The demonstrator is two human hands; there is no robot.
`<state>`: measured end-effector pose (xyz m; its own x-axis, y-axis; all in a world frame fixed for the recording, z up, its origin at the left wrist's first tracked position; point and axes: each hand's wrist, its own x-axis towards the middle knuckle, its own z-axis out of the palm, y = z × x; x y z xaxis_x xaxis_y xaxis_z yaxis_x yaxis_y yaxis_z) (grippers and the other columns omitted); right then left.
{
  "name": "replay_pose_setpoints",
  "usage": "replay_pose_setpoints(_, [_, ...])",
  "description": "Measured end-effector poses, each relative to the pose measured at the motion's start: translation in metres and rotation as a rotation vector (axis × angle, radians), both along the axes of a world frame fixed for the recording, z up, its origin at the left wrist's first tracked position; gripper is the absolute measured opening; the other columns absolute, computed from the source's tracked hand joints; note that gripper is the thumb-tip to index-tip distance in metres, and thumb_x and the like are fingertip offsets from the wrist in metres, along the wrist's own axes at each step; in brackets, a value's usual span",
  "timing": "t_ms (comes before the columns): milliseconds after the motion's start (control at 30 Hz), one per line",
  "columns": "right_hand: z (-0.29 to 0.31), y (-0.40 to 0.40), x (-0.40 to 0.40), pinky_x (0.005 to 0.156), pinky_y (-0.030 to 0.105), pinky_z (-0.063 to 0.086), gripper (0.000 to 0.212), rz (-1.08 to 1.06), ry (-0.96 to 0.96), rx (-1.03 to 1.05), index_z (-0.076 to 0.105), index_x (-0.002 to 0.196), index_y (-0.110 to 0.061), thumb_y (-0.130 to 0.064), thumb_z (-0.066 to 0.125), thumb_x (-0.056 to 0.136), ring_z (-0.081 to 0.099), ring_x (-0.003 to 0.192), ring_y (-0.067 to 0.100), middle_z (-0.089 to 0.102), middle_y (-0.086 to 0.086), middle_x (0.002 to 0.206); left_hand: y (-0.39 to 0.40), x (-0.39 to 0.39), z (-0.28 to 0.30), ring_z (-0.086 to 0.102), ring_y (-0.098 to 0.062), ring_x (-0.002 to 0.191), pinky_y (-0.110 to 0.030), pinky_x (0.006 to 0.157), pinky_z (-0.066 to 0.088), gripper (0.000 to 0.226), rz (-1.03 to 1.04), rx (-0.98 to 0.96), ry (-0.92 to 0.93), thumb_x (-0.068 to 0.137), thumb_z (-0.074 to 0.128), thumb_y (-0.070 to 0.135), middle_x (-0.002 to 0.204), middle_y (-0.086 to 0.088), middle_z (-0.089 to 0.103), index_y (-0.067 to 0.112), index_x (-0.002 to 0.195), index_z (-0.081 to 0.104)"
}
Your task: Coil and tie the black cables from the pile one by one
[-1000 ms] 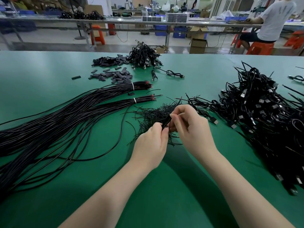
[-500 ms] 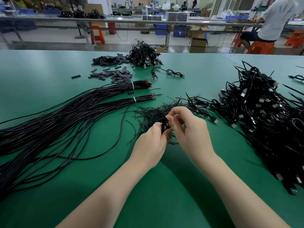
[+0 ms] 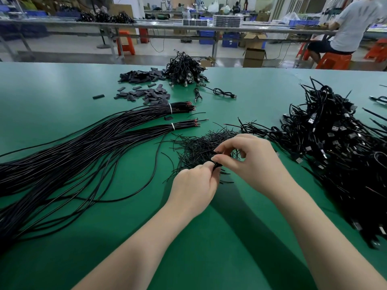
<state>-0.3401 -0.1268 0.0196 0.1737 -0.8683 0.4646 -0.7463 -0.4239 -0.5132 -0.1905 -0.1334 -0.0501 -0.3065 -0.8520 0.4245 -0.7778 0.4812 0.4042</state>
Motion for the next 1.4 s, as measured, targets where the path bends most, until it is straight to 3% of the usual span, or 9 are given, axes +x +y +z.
replay_pose_setpoints(100, [0.005, 0.002, -0.005, 0.064, 0.007, 0.034, 0.002, -0.019, 0.039, 0.101, 0.074, 0.081, -0.032, -0.034, 0.076, 0.079, 0.05, 0.074, -0.015, 0.063, -0.021, 0.071, 0.002, -0.001, -0.001, 0.043, -0.026, 0.056, -0.032, 0.059, 0.026, 0.03, -0.04, -0.085, -0.028, 0.103, 0.037, 0.03, 0.072, -0.003, 0.064, 0.013, 0.098, 0.061])
replay_pose_setpoints(267, [0.016, 0.002, -0.023, 0.066, 0.016, 0.041, 0.01, 0.09, 0.103, 0.254, 0.071, 0.072, -0.031, -0.035, 0.074, 0.081, 0.056, 0.07, -0.001, 0.067, -0.017, 0.071, 0.005, -0.002, 0.007, 0.051, -0.024, 0.042, -0.026, 0.047, 0.029, 0.033, -0.141, -0.289, -0.205, 0.091, 0.041, 0.032, 0.052, 0.001, 0.057, 0.014, 0.075, 0.065])
replay_pose_setpoints(533, [0.0, 0.007, -0.066, 0.062, 0.018, 0.044, 0.007, 0.425, -0.438, 0.953, 0.071, 0.07, -0.019, -0.024, 0.072, 0.074, 0.057, 0.062, 0.008, 0.064, 0.0, 0.067, 0.017, -0.01, 0.013, 0.048, -0.019, 0.048, -0.027, 0.049, 0.039, 0.034, -0.455, -0.515, -0.196, 0.092, 0.044, 0.031, 0.055, 0.003, 0.051, 0.015, 0.065, 0.058])
replay_pose_setpoints(733, [-0.029, 0.0, -0.046, 0.059, 0.025, 0.044, 0.032, 0.669, -0.978, 1.082, 0.066, 0.068, -0.016, -0.034, 0.09, 0.059, 0.056, 0.06, 0.016, 0.06, 0.006, 0.07, 0.025, -0.015, 0.015, 0.022, -0.003, 0.057, -0.022, 0.055, 0.023, 0.03, -0.367, -0.361, 0.299, 0.099, 0.036, 0.026, 0.062, 0.017, 0.026, 0.03, 0.07, 0.041])
replay_pose_setpoints(867, [-0.047, -0.002, -0.025, 0.063, 0.024, 0.048, 0.03, 0.691, -1.211, 1.105, 0.069, 0.074, -0.017, -0.03, 0.091, 0.057, 0.06, 0.064, 0.014, 0.062, 0.003, 0.07, 0.026, -0.015, 0.008, 0.036, -0.003, 0.051, -0.027, 0.05, 0.033, 0.031, -0.308, -0.128, 0.56, 0.099, 0.034, 0.028, 0.056, 0.019, 0.036, 0.027, 0.068, 0.04])
replay_pose_setpoints(933, [-0.049, -0.003, -0.019, 0.063, 0.023, 0.046, 0.027, 0.703, -1.236, 1.098, 0.07, 0.077, -0.019, -0.032, 0.089, 0.062, 0.06, 0.065, 0.012, 0.063, 0.0, 0.07, 0.028, -0.017, 0.007, 0.046, -0.001, 0.054, -0.018, 0.054, 0.037, 0.036, -0.31, 0.022, 0.696, 0.1, 0.032, 0.034, 0.057, 0.017, 0.048, 0.025, 0.069, 0.049])
replay_pose_setpoints(1067, [-0.047, -0.006, -0.005, 0.064, 0.025, 0.043, 0.014, 0.446, -1.083, 0.82, 0.066, 0.072, -0.021, -0.03, 0.076, 0.078, 0.058, 0.066, 0.012, 0.064, -0.001, 0.07, 0.021, -0.019, 0.009, 0.038, -0.001, 0.052, -0.016, 0.055, 0.035, 0.042, -0.108, 0.304, 0.941, 0.094, 0.032, 0.055, 0.053, 0.014, 0.045, 0.035, 0.061, 0.049])
replay_pose_setpoints(1200, [-0.047, -0.008, 0.012, 0.062, 0.027, 0.046, 0.016, 0.161, -0.874, 0.454, 0.064, 0.073, -0.016, -0.014, 0.068, 0.089, 0.059, 0.064, 0.013, 0.066, 0.002, 0.069, 0.008, -0.013, 0.008, 0.031, -0.006, 0.05, -0.028, 0.055, 0.029, 0.041, 0.106, 0.325, 0.963, 0.099, 0.036, 0.048, 0.052, 0.013, 0.037, 0.034, 0.062, 0.044])
replay_pose_setpoints(1400, [-0.044, -0.001, 0.021, 0.072, 0.052, 0.05, 0.017, 0.055, -0.663, 0.349, 0.061, 0.073, -0.009, -0.012, 0.066, 0.089, 0.055, 0.068, 0.024, 0.064, 0.021, 0.073, -0.001, -0.008, 0.002, 0.043, -0.005, 0.056, -0.031, 0.066, 0.036, 0.021, 0.151, 0.336, 0.982, 0.101, 0.044, 0.038, 0.062, 0.015, 0.048, 0.024, 0.098, 0.059])
